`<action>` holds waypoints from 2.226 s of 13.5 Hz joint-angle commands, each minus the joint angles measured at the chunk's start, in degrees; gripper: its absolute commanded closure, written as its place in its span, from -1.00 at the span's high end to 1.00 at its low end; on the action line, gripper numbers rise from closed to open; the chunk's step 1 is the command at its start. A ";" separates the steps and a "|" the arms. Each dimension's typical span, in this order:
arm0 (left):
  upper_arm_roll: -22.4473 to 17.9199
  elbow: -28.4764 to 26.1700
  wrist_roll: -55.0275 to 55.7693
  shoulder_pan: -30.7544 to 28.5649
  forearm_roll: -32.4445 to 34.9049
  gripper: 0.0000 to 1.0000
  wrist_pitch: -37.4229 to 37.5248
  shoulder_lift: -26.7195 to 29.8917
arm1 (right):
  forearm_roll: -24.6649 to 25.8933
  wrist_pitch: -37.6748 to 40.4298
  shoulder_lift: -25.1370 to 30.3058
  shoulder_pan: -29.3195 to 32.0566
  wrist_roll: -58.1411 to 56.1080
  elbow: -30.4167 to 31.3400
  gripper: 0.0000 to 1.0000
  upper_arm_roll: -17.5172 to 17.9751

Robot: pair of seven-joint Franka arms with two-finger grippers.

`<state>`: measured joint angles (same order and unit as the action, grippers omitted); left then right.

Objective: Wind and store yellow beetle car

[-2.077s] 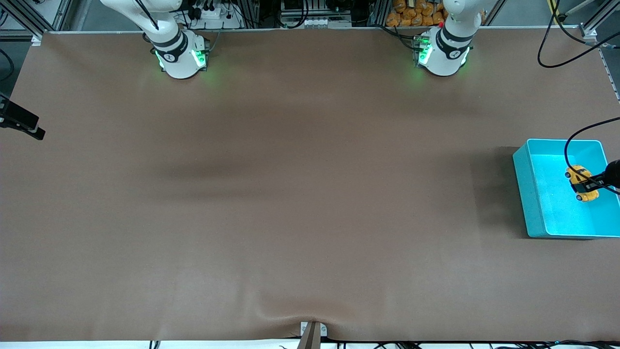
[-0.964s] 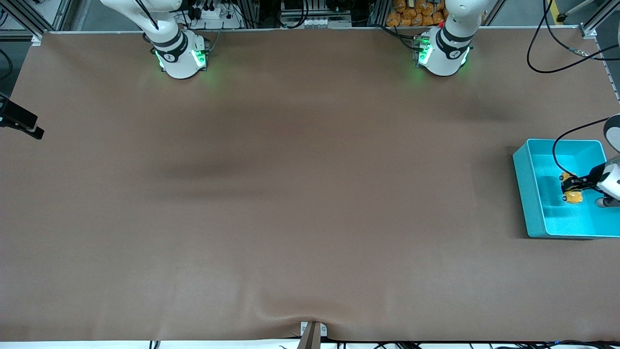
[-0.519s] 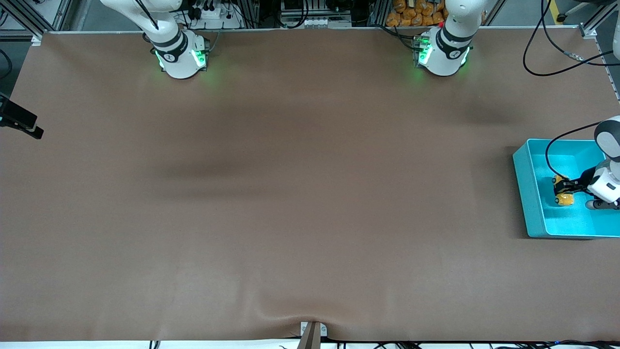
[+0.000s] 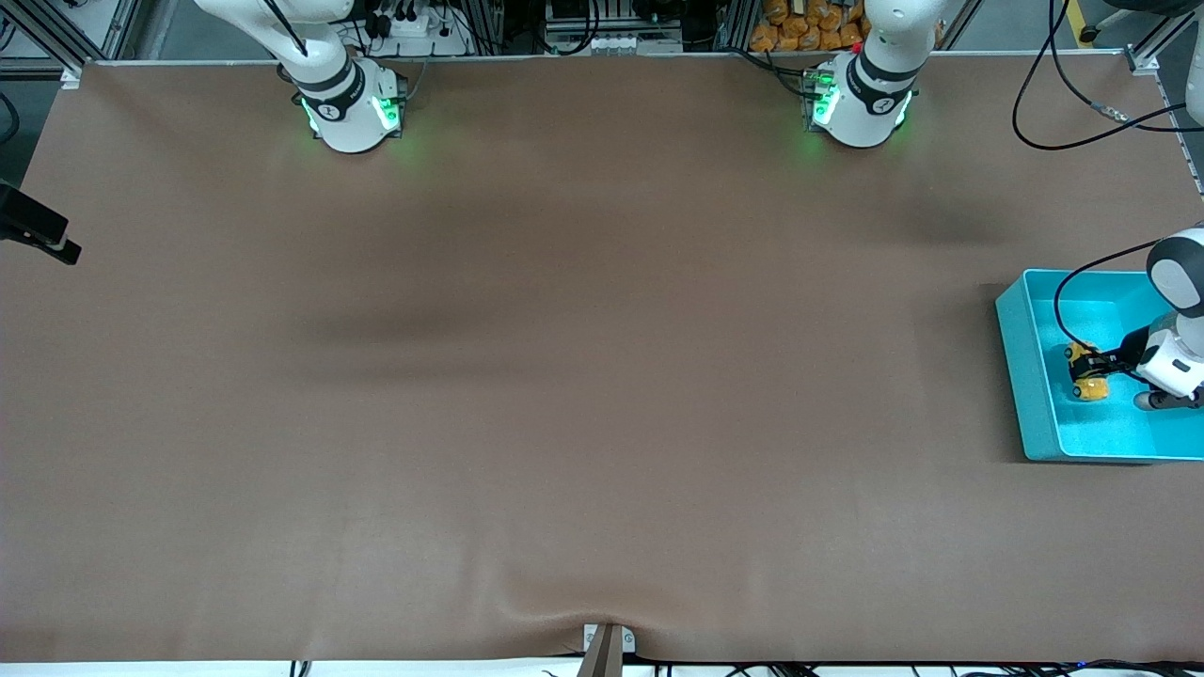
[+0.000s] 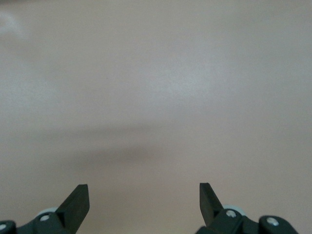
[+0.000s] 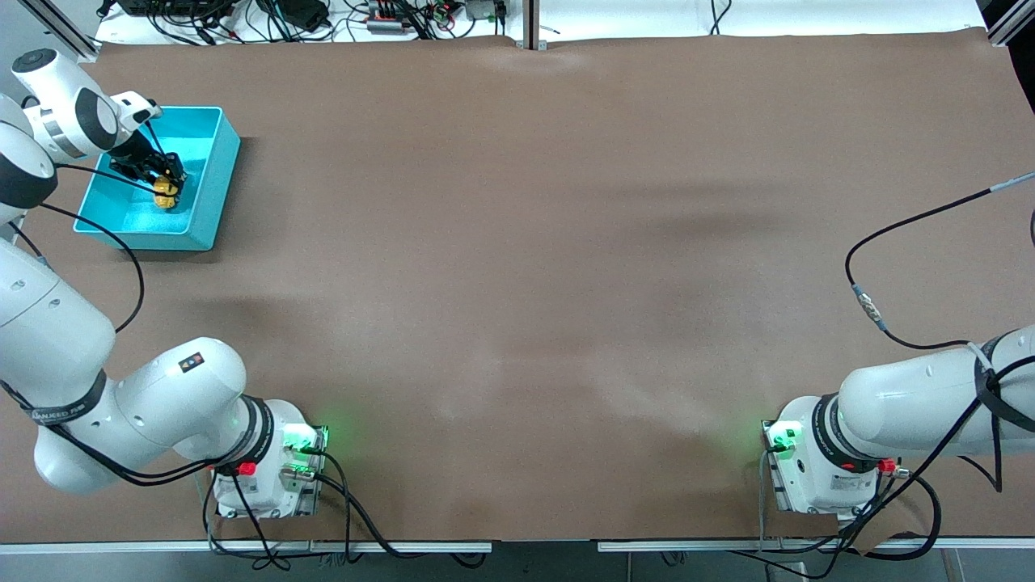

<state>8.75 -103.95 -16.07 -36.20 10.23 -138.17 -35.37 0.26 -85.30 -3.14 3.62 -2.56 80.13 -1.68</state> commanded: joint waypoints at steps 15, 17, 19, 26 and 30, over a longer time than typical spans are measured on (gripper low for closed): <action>1.88 0.24 1.57 0.08 1.90 1.00 2.28 8.02 | 1.05 1.81 0.94 0.16 0.98 -0.77 1.00 0.45; 1.97 0.41 1.66 0.08 1.72 1.00 5.88 10.75 | 1.05 1.81 0.94 0.16 0.98 -0.77 1.00 0.36; 4.94 0.50 5.06 -0.01 1.11 1.00 10.18 13.56 | 1.05 1.81 0.94 0.16 0.98 -0.77 1.00 0.36; 10.84 1.47 11.75 -0.01 0.84 1.00 17.31 21.47 | 1.14 1.81 0.94 0.24 0.98 -0.77 1.00 0.27; 17.16 1.64 16.51 -0.01 0.84 1.00 25.04 27.36 | 1.14 1.81 0.94 0.24 0.98 -0.77 1.00 0.27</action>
<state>23.46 -101.83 -1.18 -35.88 10.23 -117.20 -12.00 0.80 -84.11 -3.07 3.62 -2.55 79.28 -1.71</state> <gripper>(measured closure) 0.000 0.000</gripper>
